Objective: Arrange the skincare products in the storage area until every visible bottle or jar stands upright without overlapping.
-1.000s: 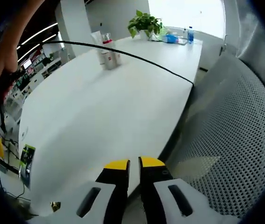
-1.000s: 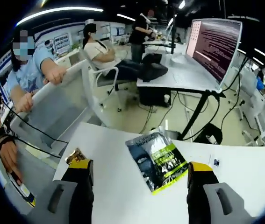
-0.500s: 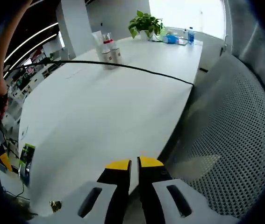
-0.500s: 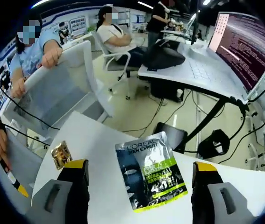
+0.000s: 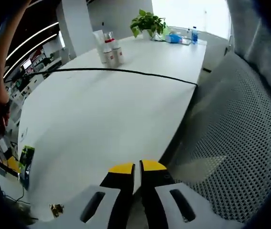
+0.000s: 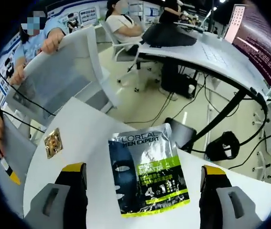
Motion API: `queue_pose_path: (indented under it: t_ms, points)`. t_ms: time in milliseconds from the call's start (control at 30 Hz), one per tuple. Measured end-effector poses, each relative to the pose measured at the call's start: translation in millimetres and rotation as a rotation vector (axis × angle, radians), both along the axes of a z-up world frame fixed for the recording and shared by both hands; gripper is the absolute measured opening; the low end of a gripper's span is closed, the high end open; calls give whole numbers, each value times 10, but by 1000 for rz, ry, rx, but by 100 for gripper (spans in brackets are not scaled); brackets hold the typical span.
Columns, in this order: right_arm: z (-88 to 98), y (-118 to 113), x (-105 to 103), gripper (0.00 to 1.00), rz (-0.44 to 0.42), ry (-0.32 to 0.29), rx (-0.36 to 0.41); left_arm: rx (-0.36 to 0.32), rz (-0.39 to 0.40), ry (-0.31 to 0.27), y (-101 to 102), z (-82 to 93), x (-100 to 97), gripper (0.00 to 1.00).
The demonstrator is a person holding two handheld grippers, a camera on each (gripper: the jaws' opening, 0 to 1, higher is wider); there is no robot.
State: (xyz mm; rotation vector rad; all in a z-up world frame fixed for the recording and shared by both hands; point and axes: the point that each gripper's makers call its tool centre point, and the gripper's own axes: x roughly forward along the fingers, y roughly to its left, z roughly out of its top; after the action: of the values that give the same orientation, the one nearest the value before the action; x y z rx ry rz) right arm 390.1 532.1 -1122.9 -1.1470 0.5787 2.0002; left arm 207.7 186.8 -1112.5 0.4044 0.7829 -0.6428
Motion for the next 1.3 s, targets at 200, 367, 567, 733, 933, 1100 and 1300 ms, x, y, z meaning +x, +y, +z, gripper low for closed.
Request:
queue_pose_path:
  t_ms: [200,367,567,733,933,1100,1300]
  points:
    - [-110,42,25,99,8,12,-12,-5,-2,19,7,-32,-24,0]
    - [-266,-57,48,99,59,-24,-60,-1,-3,30,17,-54,-42,0]
    - [-399,-139,79,99,111,-73,-101,-2,-3,24,22,-49,-46,0]
    - [-432,-175,94,100,152,-112,-109,0,-3,28,34,-57,-38,0]
    - [-410,-210,85,96,148,-104,-98,0,-4,30,30,-56,-36,0]
    - [-378,-258,14,81,177,-116,-99,-1,-4,29,28,-55,-34,0]
    - [-355,-316,-86,60,191,-123,-96,0,-4,30,28,-60,-36,0]
